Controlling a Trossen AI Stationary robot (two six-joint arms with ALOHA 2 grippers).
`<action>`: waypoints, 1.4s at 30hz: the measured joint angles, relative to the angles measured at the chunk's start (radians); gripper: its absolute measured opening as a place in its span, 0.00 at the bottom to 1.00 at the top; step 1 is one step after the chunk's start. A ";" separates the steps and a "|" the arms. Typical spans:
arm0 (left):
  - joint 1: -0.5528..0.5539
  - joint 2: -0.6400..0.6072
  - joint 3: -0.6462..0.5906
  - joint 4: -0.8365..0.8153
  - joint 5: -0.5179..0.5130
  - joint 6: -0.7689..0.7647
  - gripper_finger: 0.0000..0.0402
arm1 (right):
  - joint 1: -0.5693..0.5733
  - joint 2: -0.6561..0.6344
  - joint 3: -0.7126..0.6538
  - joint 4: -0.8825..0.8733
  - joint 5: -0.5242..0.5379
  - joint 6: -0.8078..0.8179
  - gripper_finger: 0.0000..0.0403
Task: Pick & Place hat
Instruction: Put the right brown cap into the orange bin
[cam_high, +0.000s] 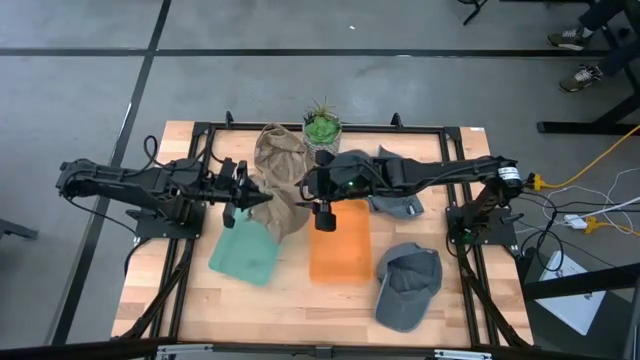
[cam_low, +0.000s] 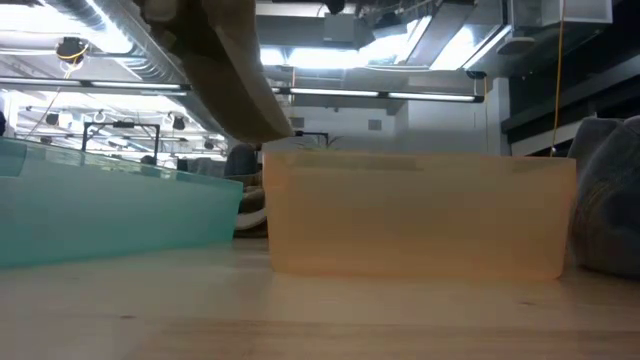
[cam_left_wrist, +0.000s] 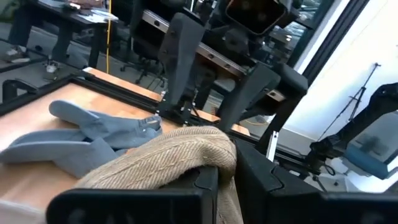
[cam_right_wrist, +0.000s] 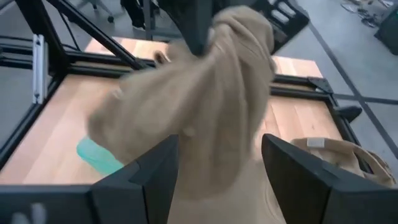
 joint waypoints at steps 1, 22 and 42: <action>0.008 0.000 0.000 0.000 0.013 0.007 0.07 | 0.000 0.000 0.000 0.011 -0.007 -0.001 0.56; 0.027 0.116 0.000 0.213 0.331 0.019 0.07 | 0.000 0.052 0.000 0.218 -0.213 -0.027 0.56; 0.030 0.145 0.000 0.178 0.356 0.035 0.21 | 0.000 0.072 0.000 0.138 -0.281 -0.017 0.03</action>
